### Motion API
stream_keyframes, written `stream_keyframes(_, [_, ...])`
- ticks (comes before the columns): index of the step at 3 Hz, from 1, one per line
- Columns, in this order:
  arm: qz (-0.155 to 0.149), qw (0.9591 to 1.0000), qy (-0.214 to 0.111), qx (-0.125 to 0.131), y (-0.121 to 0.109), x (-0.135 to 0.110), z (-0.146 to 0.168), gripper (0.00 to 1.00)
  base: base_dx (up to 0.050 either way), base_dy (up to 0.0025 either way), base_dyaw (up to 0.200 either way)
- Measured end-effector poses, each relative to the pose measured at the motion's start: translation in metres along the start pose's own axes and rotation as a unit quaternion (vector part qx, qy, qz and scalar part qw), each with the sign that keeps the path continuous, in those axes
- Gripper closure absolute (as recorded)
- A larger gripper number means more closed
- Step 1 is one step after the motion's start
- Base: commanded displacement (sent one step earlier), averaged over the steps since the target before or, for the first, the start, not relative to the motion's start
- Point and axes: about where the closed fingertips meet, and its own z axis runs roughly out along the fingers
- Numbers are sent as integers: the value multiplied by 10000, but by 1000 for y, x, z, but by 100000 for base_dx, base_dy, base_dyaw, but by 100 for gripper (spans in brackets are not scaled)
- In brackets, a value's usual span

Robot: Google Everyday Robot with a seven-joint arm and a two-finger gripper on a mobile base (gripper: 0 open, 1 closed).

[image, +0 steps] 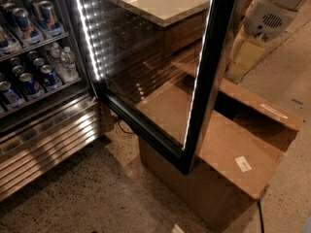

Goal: Close right fridge door

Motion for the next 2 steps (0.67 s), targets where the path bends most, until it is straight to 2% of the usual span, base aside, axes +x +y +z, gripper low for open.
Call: stream_keyframes(2, [0,10000,0,0,0,0,0,88,0,0,0])
